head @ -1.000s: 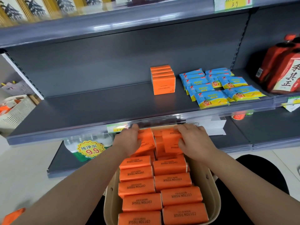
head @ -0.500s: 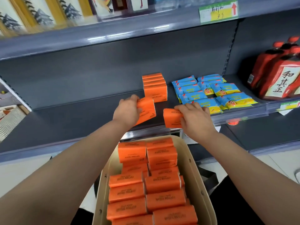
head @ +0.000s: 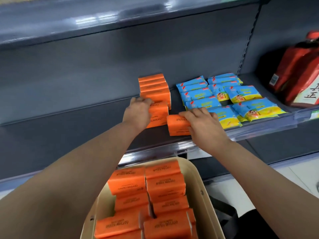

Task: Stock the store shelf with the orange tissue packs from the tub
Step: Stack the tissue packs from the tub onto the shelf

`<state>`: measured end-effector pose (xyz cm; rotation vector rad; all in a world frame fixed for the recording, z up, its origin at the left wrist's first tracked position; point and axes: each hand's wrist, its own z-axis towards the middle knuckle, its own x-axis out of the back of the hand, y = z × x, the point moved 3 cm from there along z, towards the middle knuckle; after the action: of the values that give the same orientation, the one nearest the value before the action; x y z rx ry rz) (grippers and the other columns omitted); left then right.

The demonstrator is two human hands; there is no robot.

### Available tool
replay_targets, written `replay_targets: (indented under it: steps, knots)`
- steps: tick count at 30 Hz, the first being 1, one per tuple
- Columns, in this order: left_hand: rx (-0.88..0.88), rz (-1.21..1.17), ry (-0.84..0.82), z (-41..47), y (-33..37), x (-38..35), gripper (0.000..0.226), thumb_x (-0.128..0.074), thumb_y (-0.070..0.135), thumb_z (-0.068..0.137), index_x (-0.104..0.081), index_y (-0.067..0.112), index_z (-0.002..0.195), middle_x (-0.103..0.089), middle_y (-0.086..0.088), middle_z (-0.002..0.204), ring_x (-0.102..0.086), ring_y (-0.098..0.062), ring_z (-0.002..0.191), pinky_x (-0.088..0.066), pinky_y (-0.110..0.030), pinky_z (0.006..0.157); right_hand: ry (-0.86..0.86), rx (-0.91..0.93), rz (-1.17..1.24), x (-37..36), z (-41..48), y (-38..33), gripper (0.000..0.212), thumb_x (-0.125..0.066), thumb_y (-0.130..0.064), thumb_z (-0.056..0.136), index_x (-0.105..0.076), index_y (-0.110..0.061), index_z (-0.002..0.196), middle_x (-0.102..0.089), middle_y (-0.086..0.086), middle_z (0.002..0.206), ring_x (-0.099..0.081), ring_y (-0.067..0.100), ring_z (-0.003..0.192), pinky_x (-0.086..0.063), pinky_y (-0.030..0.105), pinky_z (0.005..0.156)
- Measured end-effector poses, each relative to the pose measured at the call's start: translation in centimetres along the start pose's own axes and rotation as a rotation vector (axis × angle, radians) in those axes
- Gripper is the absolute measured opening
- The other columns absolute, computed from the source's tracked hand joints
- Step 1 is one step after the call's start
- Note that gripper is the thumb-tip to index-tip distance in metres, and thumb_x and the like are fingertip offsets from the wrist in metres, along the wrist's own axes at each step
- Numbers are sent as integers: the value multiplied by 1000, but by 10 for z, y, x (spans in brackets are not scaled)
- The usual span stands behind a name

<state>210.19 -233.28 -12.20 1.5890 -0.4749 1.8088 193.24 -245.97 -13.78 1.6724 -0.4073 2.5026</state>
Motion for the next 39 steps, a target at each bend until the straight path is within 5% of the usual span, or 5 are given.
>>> replay_targets:
  steps: [7,15,20,31,39]
  knots:
    - [-35,101,57,30,12,-6,45,-61,18,90,-50,23,133,-47,-9,129,-41,-27,121,-47,-44,92,53,-12,38,-9,4,7,64,-71,-4,73,-54,-26,131,-51,5,124,-46,29,113,-39,45,90]
    - [4,-43,110,22,3,5,51,-65,30,88,-47,11,132,-45,-8,130,-38,-26,124,-46,-44,97,27,10,50,-13,20,-2,64,-65,-1,78,-50,-28,134,-49,4,121,-44,27,112,-40,45,89]
    - [90,-48,189,1,-26,27,33,-47,18,96,-49,10,128,-47,-10,128,-38,-26,123,-46,-42,83,-54,47,58,-21,48,-25,62,-59,-3,83,-45,-28,138,-46,6,129,-41,29,120,-37,45,96]
    - [126,-54,167,-16,-49,38,39,-46,10,95,-44,11,134,-44,-9,135,-38,-24,126,-49,-42,88,-4,13,-130,-33,89,-56,52,-55,-7,85,-49,-26,132,-47,10,126,-40,31,120,-33,49,98]
    - [71,-95,157,-51,-44,44,40,-45,9,95,-42,12,135,-42,-7,136,-37,-23,125,-47,-38,86,37,28,-110,-21,61,-65,64,-63,-8,80,-41,-26,137,-44,8,130,-39,30,120,-34,49,96]
